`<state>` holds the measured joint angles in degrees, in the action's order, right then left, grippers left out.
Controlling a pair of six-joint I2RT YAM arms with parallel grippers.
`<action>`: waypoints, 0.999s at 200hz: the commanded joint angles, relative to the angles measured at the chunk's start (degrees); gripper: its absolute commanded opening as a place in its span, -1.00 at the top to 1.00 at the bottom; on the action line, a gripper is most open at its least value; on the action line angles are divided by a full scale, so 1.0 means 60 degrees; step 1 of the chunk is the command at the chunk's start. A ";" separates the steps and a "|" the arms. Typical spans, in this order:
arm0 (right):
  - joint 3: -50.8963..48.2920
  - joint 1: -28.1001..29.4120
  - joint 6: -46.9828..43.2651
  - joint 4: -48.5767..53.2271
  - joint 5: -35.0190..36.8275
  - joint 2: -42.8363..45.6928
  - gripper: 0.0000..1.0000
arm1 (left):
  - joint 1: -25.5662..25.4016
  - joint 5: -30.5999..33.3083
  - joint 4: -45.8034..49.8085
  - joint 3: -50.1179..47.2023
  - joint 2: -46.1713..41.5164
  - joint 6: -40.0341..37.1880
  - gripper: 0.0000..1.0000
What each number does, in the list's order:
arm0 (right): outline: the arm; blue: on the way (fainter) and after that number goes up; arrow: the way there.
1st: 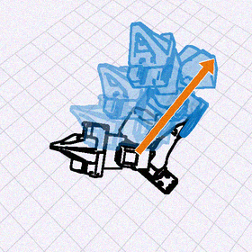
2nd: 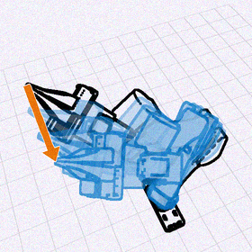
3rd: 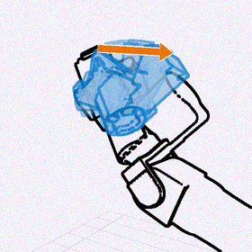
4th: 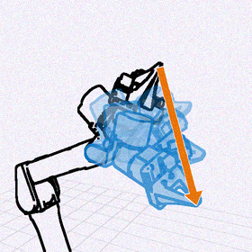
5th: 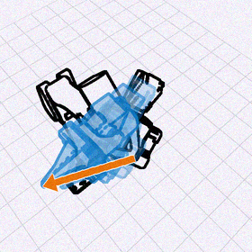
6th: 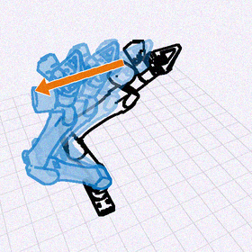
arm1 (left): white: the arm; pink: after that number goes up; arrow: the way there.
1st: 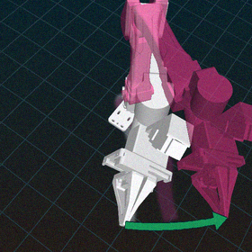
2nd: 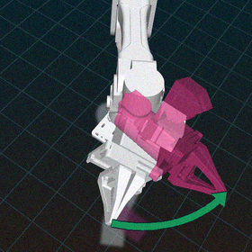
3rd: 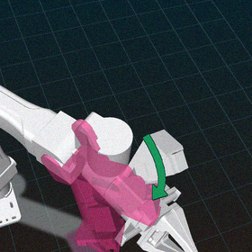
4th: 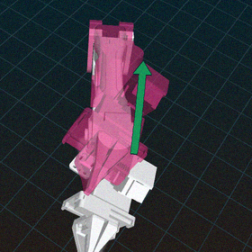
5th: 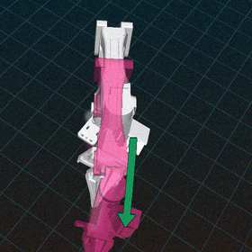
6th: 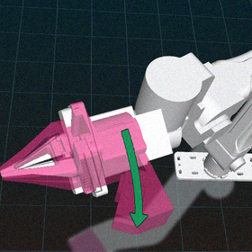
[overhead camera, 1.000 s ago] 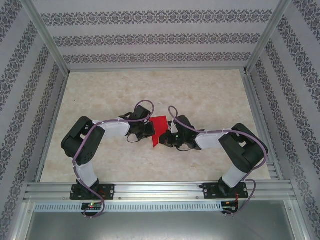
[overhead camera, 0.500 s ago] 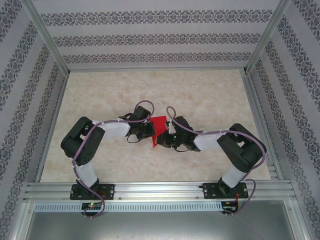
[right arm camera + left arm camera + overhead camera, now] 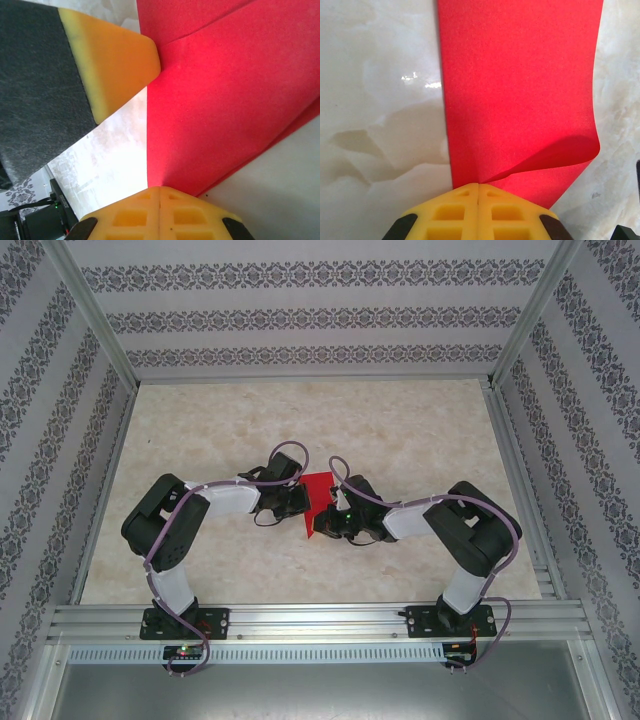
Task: Fold a paper plane with a square sheet of paper (pick it up from the middle)
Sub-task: Third fold the triangle at the center of the table.
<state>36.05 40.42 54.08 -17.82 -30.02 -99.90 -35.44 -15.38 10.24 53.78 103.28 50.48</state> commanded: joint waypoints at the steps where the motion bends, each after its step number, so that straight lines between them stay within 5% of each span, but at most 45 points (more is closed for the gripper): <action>1: 0.0068 0.0128 -0.0154 0.0065 0.0299 -0.0232 0.89 | -0.0070 0.1091 0.1046 -0.0469 0.0364 0.0112 1.00; 120: 0.0200 0.0568 -0.0278 0.0868 0.0886 0.1040 0.89 | -0.0074 0.1127 0.0965 -0.0530 0.0407 0.0088 1.00; 200: 0.0330 0.0859 0.0031 0.0610 0.1010 0.0285 0.89 | -0.0070 0.1108 0.0842 -0.0613 0.0423 0.0113 1.00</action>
<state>36.75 44.64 54.13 -13.32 -25.32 -96.40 -35.77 -14.48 9.45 53.21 103.02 50.50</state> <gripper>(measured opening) 0.059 0.050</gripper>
